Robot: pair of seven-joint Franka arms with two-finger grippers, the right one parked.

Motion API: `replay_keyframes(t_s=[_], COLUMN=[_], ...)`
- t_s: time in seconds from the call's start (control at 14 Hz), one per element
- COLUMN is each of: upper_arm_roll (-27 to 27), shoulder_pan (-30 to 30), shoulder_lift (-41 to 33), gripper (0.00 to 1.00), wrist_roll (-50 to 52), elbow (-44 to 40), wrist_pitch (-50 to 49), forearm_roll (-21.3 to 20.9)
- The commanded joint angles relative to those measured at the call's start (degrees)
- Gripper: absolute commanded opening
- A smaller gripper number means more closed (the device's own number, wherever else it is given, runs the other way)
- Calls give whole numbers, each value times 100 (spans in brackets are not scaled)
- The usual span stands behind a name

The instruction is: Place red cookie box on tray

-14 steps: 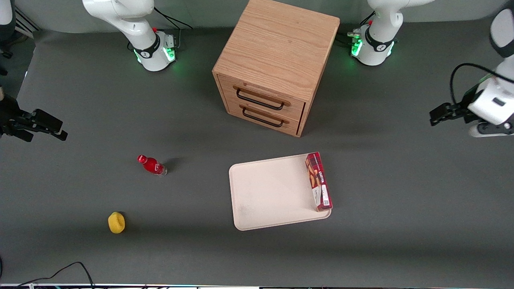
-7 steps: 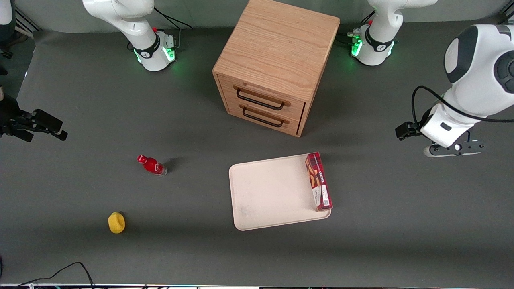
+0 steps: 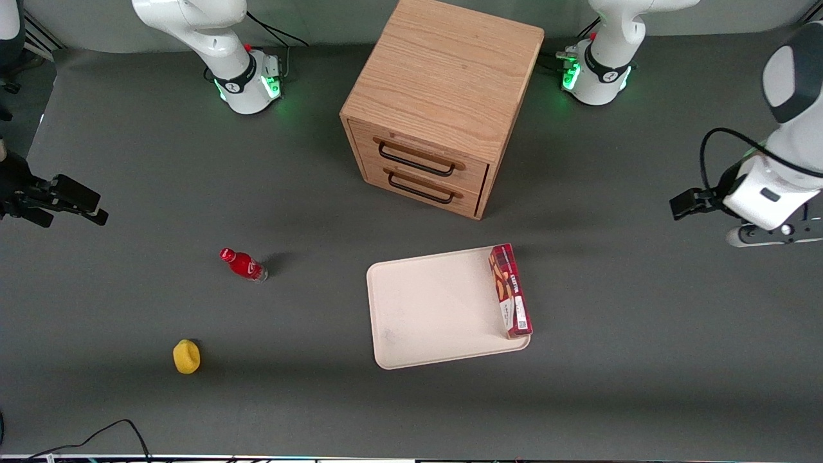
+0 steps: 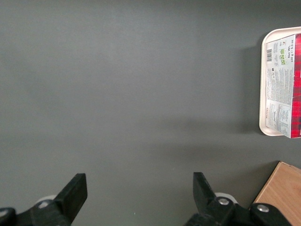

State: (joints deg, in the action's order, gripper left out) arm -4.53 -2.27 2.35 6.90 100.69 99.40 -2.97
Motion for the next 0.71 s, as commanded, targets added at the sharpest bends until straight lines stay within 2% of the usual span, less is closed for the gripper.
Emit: replay_keyframes(t_s=[0.0, 0.64], upper_arm_roll=[-30, -21], shoulder_pan=[-10, -10], shoulder_lift=[-33, 29], gripper=[100, 100], wrist_roll=[-40, 198], elbow=[-67, -287], wrist_pitch=[-131, -166], forearm_roll=[86, 77])
